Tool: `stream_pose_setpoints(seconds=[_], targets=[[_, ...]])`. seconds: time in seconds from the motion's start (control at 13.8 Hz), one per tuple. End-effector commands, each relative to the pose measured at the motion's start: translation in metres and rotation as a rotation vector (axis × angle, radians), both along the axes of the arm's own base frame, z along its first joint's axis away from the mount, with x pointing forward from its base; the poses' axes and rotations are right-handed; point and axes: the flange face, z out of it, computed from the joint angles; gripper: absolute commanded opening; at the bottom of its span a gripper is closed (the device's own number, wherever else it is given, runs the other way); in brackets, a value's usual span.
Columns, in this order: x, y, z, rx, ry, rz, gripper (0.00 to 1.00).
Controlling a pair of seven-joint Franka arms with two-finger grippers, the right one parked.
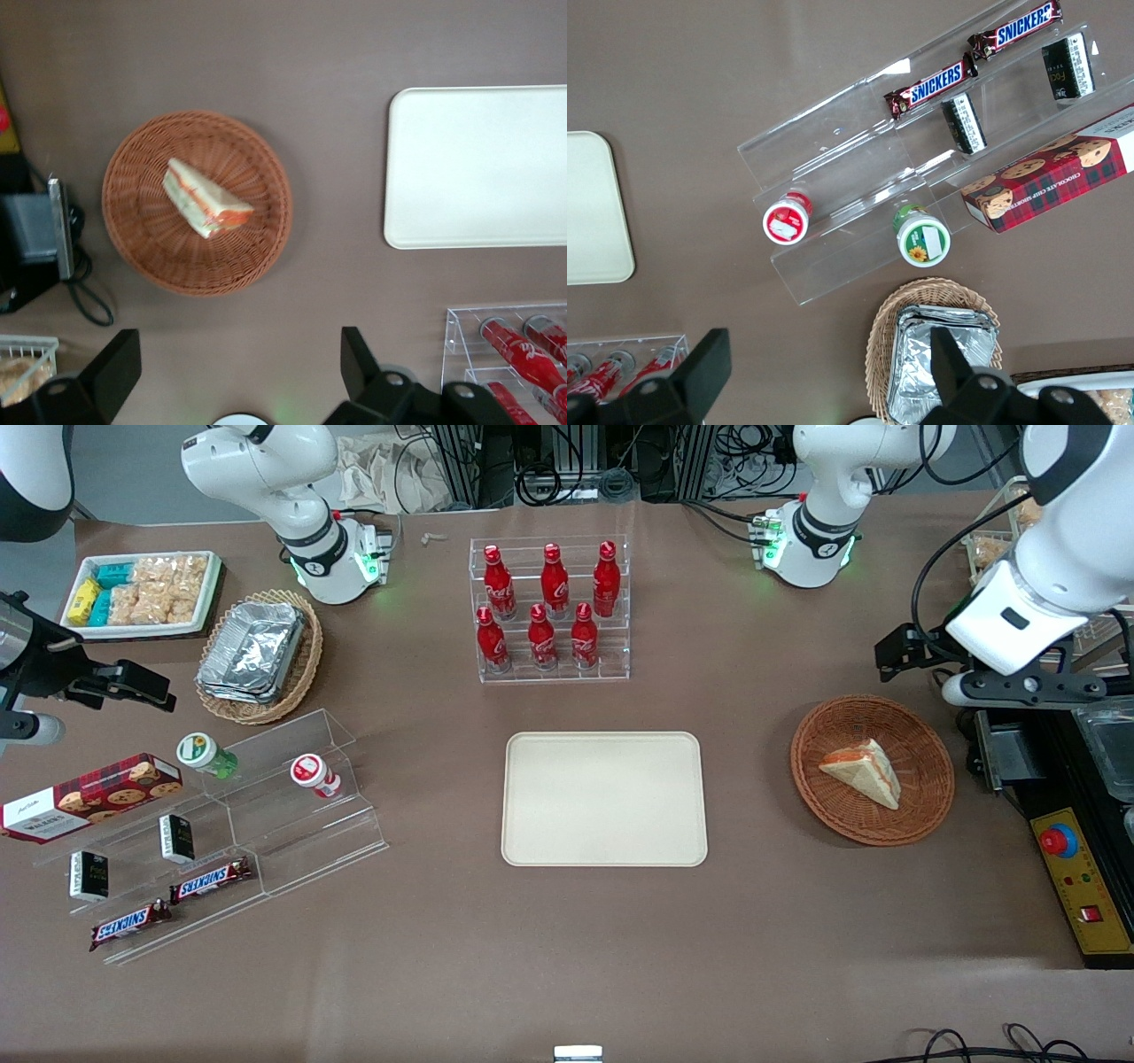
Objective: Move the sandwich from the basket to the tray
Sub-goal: 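Move the left gripper over the sandwich in the wicker basket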
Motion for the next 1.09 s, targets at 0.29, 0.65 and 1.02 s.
stream_pose_setpoints(seconds=[0.29, 0.65, 1.02], targets=[[0.001, 0.059, -0.039, 0.044, 0.039, 0.379, 1.0], [0.009, 0.072, -0.103, 0.065, 0.014, 0.656, 1.0], [0.01, 0.071, -0.191, 0.078, 0.0, 0.826, 1.0]])
